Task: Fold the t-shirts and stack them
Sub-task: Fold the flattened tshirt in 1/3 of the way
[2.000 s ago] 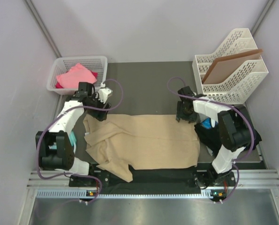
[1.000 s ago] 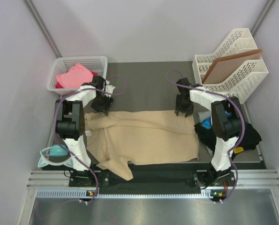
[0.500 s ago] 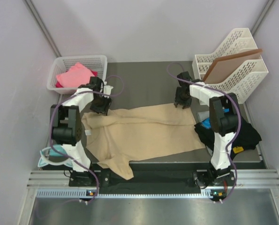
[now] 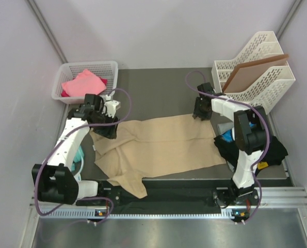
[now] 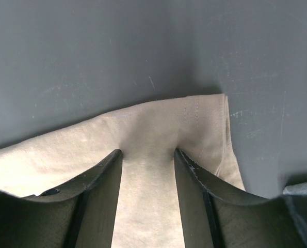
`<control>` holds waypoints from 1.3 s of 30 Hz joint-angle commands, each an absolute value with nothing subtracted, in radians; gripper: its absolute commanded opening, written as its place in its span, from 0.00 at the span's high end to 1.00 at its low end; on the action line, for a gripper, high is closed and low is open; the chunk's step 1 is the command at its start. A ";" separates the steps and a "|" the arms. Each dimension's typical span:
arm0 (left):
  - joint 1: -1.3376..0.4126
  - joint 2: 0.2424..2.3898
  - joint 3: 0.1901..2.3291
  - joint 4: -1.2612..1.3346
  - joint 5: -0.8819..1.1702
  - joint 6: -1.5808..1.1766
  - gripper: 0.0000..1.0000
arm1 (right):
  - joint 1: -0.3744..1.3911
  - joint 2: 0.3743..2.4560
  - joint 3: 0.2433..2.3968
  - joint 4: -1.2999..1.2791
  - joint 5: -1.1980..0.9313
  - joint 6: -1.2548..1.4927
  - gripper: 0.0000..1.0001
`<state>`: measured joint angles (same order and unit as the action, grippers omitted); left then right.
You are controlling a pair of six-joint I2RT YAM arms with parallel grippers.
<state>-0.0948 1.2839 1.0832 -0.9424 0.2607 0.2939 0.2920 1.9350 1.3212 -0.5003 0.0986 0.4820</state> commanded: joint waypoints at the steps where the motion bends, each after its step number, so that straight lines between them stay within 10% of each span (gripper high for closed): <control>1: -0.101 1.325 1.147 -0.902 0.177 0.276 0.41 | 0.278 1.911 1.289 -0.522 0.095 0.480 0.54; 10: -0.080 1.735 1.342 -0.839 -0.031 0.181 0.50 | 0.279 1.882 1.258 -0.506 0.094 0.474 0.56; 39: 0.173 1.842 1.278 -0.801 0.048 0.198 0.55 | 0.278 1.830 1.220 -0.483 0.084 0.453 0.62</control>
